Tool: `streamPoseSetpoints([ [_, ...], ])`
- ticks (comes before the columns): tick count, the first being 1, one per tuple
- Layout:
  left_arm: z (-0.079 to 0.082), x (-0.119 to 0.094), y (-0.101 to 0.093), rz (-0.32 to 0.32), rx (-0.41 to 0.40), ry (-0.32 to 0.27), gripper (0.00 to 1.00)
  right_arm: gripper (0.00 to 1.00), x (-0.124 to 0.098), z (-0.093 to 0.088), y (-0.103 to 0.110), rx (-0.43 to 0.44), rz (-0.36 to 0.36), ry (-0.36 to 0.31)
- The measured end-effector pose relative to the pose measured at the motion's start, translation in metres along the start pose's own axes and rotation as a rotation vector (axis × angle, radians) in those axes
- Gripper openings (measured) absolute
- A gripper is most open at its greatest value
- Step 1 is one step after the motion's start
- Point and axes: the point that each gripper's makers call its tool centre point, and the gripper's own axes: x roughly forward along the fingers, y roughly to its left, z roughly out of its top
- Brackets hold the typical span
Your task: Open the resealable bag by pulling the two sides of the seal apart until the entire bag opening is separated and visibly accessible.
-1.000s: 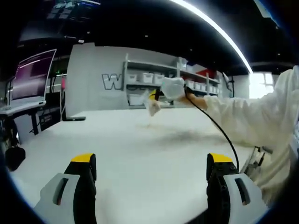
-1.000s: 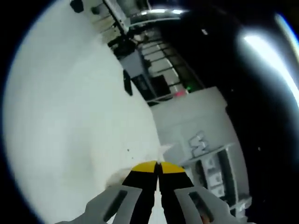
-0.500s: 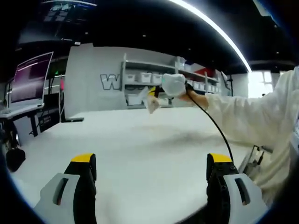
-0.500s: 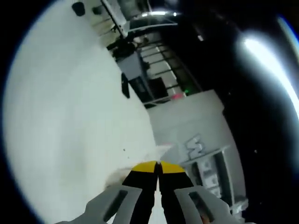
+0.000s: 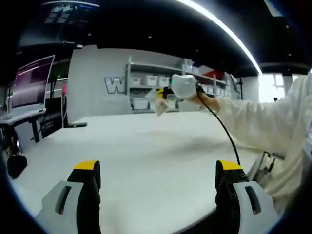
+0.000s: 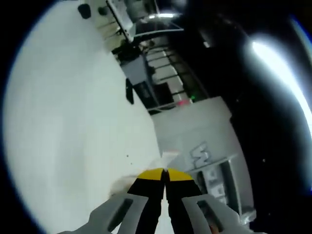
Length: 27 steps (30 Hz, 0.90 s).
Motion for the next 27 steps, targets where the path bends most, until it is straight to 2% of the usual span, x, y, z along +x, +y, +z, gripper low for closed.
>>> streamPoseSetpoints([
  [16, 0.001, 0.0, -0.008, -0.005, 0.01, 0.006, 0.97, 0.0, -0.029, 0.007, -0.009, -0.027, -0.027, -0.031],
  [27, -0.002, 0.001, -0.012, -0.012, 0.009, 0.012, 0.97, 0.0, -0.034, 0.005, -0.011, -0.052, -0.03, -0.033],
])
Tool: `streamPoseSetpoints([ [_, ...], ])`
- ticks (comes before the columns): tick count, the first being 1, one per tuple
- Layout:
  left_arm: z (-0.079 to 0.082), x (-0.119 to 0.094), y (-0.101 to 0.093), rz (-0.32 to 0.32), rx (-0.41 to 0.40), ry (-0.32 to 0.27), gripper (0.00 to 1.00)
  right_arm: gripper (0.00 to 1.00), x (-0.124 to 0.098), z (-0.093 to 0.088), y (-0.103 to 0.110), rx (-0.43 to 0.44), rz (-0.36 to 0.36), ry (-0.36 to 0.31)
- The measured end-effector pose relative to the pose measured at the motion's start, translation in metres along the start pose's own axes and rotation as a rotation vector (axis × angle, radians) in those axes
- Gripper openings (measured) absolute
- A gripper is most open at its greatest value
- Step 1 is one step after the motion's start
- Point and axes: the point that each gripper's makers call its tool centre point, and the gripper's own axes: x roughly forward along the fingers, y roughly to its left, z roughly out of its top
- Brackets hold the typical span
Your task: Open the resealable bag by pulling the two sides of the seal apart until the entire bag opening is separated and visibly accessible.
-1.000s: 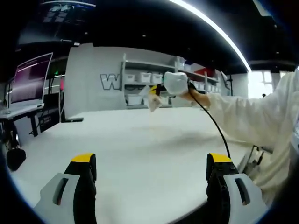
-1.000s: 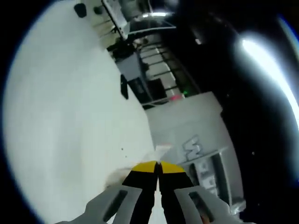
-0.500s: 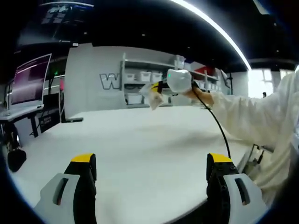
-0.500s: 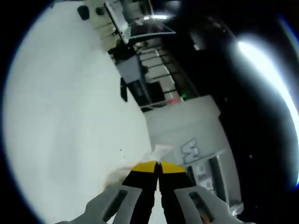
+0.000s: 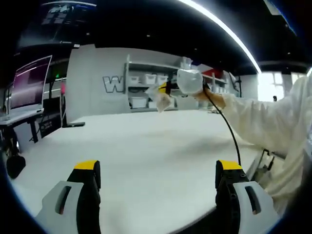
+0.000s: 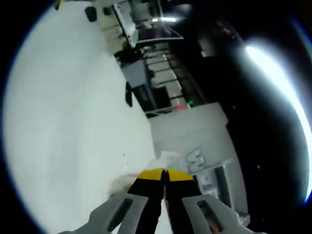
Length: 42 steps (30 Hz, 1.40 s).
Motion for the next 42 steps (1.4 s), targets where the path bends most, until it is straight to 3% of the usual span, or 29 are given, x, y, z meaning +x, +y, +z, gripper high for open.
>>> streamPoseSetpoints([
  [15, 0.003, 0.0, -0.003, -0.003, 0.006, 0.001, 0.97, 0.0, -0.006, -0.009, 0.0, -0.001, 0.004, 0.006],
  [42, -0.002, 0.008, -0.009, -0.015, 0.016, 0.021, 0.97, 0.0, -0.041, -0.015, 0.0, -0.041, -0.02, -0.025],
])
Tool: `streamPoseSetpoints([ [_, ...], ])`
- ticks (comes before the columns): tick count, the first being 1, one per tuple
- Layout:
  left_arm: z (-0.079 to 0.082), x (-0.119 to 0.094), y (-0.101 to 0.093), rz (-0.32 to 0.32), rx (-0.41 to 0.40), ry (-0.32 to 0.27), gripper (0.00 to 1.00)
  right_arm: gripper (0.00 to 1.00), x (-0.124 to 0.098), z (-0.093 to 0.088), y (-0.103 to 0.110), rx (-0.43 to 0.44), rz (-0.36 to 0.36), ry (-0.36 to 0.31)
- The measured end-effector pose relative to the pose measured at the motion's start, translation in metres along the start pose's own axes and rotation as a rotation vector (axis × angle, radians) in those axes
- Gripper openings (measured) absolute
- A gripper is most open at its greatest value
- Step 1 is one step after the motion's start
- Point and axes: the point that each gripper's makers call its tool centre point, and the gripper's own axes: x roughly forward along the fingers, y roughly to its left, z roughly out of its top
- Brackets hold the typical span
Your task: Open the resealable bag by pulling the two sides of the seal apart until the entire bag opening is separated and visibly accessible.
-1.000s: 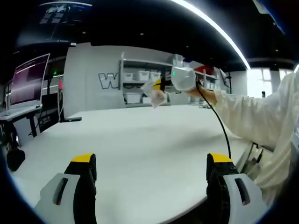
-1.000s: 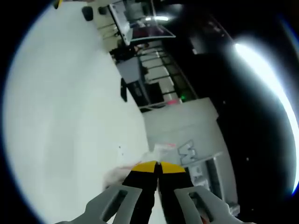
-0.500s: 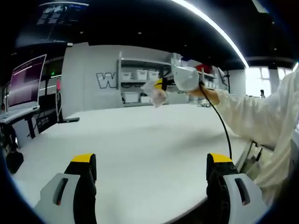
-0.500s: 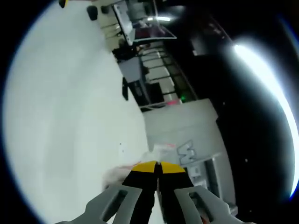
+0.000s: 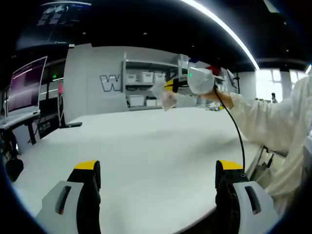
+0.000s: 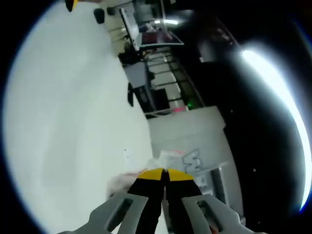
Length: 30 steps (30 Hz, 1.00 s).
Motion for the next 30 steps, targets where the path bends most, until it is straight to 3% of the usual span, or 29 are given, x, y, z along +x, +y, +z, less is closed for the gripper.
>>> streamPoseSetpoints([
  [13, -0.001, -0.002, 0.0, 0.0, -0.001, -0.009, 0.97, 0.0, -0.017, 0.011, -0.001, -0.068, -0.008, -0.026],
  [30, -0.003, -0.003, 0.003, 0.003, -0.007, -0.009, 0.97, 0.0, -0.032, 0.011, 0.006, -0.1, 0.0, -0.028],
])
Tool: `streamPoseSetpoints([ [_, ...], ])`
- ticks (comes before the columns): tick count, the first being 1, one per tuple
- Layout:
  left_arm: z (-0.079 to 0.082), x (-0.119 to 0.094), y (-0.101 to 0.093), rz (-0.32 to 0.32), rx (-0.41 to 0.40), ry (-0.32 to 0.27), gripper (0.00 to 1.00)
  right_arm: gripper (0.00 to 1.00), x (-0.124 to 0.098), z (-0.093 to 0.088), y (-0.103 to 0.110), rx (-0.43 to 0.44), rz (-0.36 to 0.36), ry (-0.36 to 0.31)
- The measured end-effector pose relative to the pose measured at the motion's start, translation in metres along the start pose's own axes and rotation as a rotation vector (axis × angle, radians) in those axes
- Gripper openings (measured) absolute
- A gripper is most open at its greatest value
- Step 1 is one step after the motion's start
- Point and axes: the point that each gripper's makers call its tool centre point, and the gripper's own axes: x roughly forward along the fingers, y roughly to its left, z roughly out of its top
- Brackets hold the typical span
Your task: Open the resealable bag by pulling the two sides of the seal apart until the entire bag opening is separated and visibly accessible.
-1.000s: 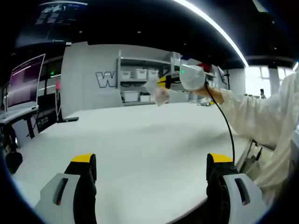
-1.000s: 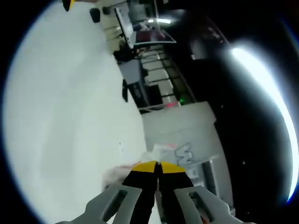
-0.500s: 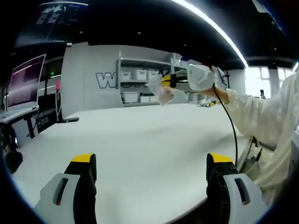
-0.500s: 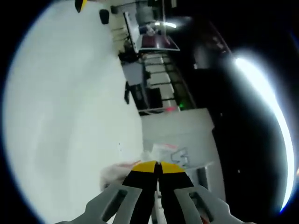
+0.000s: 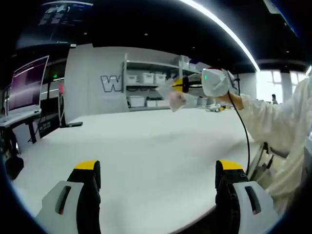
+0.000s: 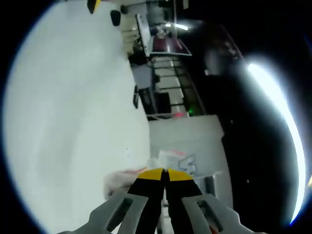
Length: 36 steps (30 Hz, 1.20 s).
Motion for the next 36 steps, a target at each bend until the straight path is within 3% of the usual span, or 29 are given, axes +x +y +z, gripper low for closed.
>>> streamPoseSetpoints([
  [36, 0.001, 0.005, -0.01, -0.01, 0.005, 0.017, 0.97, 0.0, -0.051, -0.009, 0.01, -0.034, -0.01, -0.003],
])
